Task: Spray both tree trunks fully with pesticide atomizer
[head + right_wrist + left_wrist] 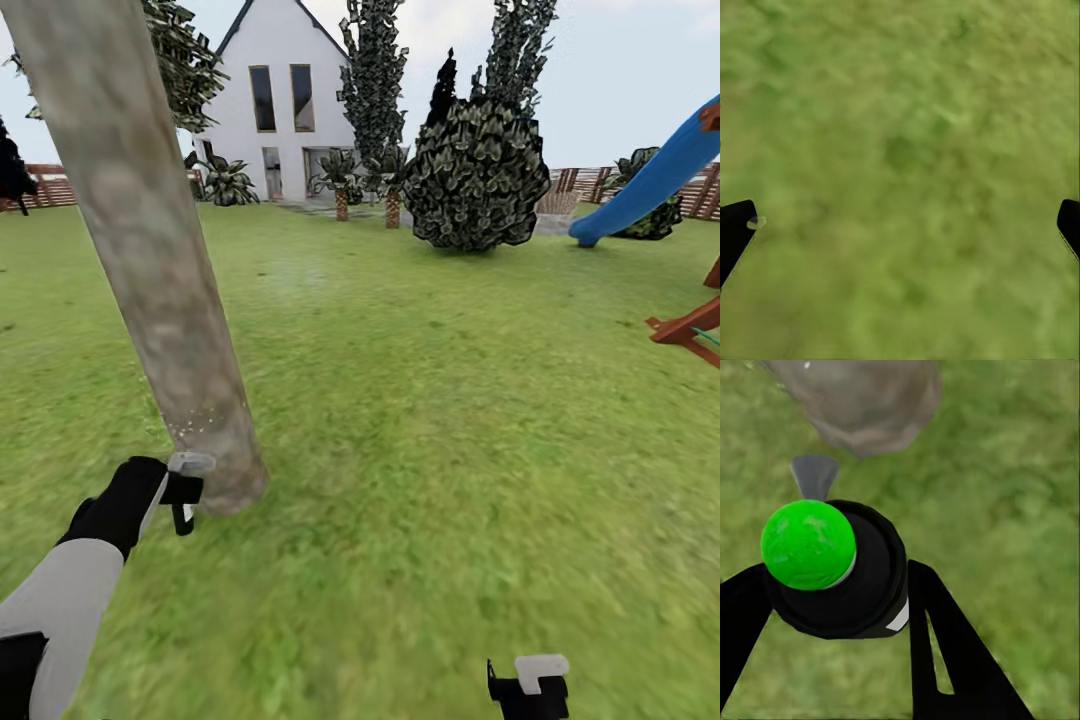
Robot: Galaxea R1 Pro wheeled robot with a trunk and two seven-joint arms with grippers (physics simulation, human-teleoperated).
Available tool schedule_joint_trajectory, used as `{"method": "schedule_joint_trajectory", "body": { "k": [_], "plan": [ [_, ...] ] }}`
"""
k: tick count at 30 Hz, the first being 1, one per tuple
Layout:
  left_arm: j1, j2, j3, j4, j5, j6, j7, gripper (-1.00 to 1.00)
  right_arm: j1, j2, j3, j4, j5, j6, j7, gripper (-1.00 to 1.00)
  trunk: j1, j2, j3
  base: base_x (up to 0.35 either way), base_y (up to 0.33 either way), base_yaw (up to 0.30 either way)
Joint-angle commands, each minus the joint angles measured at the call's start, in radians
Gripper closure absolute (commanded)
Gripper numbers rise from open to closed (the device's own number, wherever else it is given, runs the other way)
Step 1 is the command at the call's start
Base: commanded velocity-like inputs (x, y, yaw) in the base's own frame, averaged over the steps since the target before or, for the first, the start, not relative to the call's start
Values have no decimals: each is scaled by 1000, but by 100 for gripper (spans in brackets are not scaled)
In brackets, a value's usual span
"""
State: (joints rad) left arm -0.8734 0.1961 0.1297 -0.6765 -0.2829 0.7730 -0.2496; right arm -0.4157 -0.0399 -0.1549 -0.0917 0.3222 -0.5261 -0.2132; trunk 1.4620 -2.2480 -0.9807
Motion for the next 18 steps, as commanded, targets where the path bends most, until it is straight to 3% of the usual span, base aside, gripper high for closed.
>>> {"method": "schedule_joint_trajectory", "body": {
  "k": [1, 4, 6, 11, 18],
  "plan": [
    [16, 24, 0, 0, 11, 1, 10, 100, 0, 0, 0, 0, 0, 0, 0, -100, 0, 0, 0, 192, -140, 278],
    [39, 51, -3, 0, 11, 0, 42, 100, 0, 0, 0, 0, 0, 0, 0, -100, 0, 0, 0, 64, -41, 124],
    [50, 41, -7, 0, 14, -4, 49, 100, 0, 0, 0, 0, 0, 0, 0, -100, 0, 0, 0, 6, -4, 12],
    [51, -28, -7, -3, 14, -4, 50, 100, 0, 0, 0, 0, 0, 0, 0, -100, 0, 0, 0, 1, 0, 106],
    [87, -10, -2, 0, 11, -8, 67, 100, 0, -1, 0, 1, 1, 0, 0, -100, 0, 0, 0, 204, -40, 89]
  ]
}}
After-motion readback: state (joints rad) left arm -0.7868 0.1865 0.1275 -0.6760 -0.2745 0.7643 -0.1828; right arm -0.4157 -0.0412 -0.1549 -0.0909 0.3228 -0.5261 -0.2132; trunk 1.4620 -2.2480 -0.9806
